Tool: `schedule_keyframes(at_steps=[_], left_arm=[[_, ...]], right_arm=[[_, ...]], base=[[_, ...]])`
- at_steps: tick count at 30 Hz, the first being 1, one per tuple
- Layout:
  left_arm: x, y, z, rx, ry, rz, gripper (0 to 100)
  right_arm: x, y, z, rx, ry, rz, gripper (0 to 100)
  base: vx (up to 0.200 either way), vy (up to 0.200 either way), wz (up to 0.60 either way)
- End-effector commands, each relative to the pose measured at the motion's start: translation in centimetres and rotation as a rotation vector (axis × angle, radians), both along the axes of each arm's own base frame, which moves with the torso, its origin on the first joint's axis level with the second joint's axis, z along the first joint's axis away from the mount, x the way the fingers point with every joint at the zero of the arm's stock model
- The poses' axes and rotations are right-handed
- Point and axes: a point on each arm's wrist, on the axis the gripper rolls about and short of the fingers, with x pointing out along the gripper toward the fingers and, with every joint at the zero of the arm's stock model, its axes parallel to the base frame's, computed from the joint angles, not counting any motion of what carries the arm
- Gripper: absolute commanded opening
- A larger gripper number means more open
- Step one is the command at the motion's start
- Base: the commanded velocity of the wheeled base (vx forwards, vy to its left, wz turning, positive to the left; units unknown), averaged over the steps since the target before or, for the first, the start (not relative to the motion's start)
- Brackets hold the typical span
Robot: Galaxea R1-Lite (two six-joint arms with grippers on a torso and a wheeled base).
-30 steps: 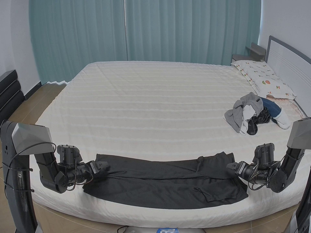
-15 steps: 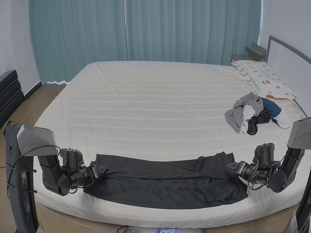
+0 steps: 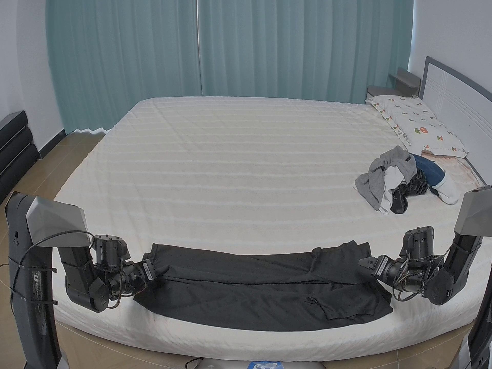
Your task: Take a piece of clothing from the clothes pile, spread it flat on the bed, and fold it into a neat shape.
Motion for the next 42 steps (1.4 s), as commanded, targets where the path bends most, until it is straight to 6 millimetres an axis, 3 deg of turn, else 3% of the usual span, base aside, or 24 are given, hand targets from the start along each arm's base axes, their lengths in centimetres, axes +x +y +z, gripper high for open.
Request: schedule_keyframes(at_steps=[1,24,30,33,42], left_arm=[[0.0,0.6,0.5,0.000,-0.013,0.017,0],[-0.2,2.5,1.6,0.020,-0.030,0.057,0],[-0.6,4.7,4.0,0.047,-0.031,0.086,0],[-0.8,4.8,4.6,0.030,-0.013,0.065,0],[-1.0,4.3,3.9,0.047,0.014,0.025,0]], right_arm=[[0.0,0.0,0.0,0.000,0.001,0.001,100],[0.0,0.0,0.1,0.002,-0.005,-0.002,100],[0.0,0.0,0.1,0.002,-0.005,-0.002,100],[0.0,0.0,0.2,0.003,-0.006,-0.001,100],[0.0,0.0,0.1,0.002,-0.005,-0.002,100]], base=[[0.000,0.000,0.00],[0.000,0.000,0.00],[0.000,0.000,0.00],[0.000,0.000,0.00],[0.000,0.000,0.00]])
